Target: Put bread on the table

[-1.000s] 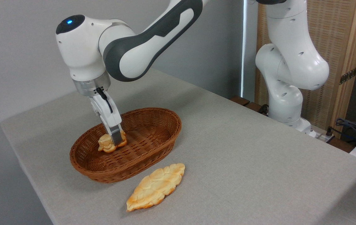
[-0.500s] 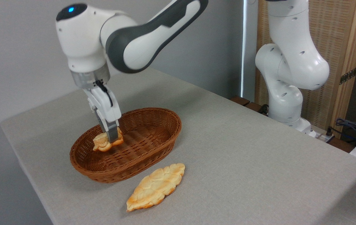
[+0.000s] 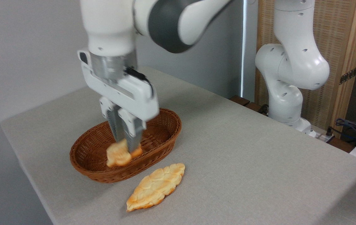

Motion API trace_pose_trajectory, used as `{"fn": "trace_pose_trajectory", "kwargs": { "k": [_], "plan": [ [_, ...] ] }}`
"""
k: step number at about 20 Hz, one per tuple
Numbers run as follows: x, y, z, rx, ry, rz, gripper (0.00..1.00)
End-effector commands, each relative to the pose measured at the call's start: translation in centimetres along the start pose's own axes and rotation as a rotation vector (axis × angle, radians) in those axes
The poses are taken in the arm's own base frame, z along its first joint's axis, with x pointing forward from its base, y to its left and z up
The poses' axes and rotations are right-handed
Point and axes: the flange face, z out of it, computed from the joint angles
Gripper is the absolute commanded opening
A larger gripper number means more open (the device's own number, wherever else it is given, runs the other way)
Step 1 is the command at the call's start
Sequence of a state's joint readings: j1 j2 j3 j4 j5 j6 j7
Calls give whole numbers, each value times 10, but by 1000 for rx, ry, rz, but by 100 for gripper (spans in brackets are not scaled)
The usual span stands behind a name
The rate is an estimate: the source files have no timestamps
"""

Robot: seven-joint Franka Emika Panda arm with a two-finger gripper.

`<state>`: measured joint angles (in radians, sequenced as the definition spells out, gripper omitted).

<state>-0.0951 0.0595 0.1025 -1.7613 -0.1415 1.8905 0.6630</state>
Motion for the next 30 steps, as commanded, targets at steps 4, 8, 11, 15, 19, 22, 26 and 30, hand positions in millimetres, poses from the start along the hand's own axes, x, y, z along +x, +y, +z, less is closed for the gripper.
{"fn": "trace_pose_trajectory", "kwargs": {
  "k": [4,8,11,15,19,22,26,30],
  "plan": [
    [-62,-73,18,-4,-68,-13,46],
    [-82,-96,40,-24,-106,12,77],
    [-81,-100,60,-44,-137,23,100],
    [-78,-95,74,-62,-155,54,100],
    [-76,-95,67,-47,-140,57,100],
    [-75,-96,64,-41,-136,66,100],
    [-68,-98,42,-8,-99,83,100],
    [-48,-82,33,5,-79,129,100]
  ]
}}
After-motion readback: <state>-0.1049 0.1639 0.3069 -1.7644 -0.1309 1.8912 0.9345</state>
